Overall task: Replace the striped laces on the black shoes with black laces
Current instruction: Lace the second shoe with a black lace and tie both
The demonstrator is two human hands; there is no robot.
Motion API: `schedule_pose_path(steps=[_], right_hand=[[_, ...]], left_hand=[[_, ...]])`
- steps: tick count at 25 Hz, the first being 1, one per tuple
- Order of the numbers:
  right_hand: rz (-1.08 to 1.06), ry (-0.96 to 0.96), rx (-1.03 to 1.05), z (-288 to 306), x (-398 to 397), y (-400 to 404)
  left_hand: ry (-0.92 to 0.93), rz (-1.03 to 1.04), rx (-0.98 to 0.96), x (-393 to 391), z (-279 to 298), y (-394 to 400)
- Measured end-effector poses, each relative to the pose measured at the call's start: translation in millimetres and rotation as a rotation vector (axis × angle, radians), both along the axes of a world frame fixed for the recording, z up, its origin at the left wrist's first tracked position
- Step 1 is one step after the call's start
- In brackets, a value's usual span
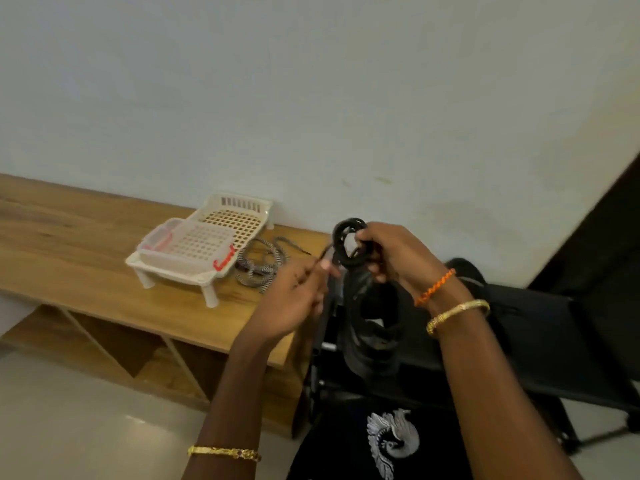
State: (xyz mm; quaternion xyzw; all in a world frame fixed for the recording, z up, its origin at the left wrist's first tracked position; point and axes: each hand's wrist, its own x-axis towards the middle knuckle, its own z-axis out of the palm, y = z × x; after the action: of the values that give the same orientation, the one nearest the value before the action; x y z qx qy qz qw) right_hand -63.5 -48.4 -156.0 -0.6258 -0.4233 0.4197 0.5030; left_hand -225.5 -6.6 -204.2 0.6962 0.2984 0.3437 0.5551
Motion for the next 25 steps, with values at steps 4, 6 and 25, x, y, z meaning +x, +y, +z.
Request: schedule_pose_path(steps=[4, 6, 25], right_hand=[[-0.324, 0.149, -0.107, -43.7, 54.8, -75.1], [-0.435, 0.116, -0.104, -55.9, 78.7, -92.0], [-0.217, -0.086, 0.215, -128.4, 130.1, 28.6]], left_hand=[[0.086, -0.184, -0.307, 39.9, -22.2, -39.7], [0.110, -0.087, -0.310, 60.6, -22.1, -44.9], [0.309, 0.085, 0.041, 172.7, -54.1, 74.2]])
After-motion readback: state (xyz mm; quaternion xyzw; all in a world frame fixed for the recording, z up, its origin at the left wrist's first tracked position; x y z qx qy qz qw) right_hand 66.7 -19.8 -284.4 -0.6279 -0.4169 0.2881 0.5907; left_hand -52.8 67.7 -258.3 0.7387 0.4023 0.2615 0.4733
